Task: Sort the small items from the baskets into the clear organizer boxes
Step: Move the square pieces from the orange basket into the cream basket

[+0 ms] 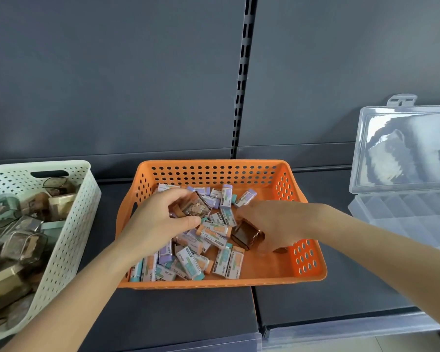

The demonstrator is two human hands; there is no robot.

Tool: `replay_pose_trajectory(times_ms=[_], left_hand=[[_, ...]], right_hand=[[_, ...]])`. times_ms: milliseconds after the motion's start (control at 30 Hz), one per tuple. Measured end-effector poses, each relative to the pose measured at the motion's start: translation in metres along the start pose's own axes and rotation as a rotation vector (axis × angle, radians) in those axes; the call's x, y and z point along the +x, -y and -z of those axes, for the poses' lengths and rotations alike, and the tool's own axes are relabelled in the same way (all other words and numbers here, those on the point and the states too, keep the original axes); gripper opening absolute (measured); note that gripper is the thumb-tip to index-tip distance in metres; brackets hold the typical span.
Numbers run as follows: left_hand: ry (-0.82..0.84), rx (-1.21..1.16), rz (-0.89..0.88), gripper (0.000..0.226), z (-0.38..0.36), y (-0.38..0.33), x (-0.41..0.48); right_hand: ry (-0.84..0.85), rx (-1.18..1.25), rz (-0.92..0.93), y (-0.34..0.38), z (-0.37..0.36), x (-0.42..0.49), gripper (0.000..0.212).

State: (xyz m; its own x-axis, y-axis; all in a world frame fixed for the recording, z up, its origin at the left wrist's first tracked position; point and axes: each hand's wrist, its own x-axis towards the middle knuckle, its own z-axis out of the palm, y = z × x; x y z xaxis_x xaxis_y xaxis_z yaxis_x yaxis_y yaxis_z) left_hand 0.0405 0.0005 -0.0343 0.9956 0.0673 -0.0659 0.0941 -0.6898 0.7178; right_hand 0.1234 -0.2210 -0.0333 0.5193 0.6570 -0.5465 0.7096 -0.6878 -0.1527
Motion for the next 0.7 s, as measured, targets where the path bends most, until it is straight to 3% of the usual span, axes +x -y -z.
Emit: replay_pose_trajectory(times_ms=[67,267,433,600,700], left_hand=[[0.007,-0.004,0.004,0.055,0.001,0.0,-0.001],[-0.004,-0.019,-0.023,0.047,0.01,-0.003,-0.008],[-0.101,-0.051,-0.033,0.027,0.038,0.004,-0.021],[-0.207,-0.012,-0.016,0.037,0.068,0.019,-0.035],[-0.283,0.017,-0.018,0.044,0.083,0.029,-0.046]], right_hand=[[-0.041,-0.042,0.01,0.004,-0.006,-0.001,0.074],[-0.113,-0.005,0.006,0.002,0.002,-0.003,0.038],[-0.231,-0.002,-0.027,0.005,0.018,-0.011,0.043],[-0.415,-0.034,-0.069,0.031,0.045,-0.012,0.027],[-0.456,0.046,0.014,0.061,0.06,-0.005,0.033]])
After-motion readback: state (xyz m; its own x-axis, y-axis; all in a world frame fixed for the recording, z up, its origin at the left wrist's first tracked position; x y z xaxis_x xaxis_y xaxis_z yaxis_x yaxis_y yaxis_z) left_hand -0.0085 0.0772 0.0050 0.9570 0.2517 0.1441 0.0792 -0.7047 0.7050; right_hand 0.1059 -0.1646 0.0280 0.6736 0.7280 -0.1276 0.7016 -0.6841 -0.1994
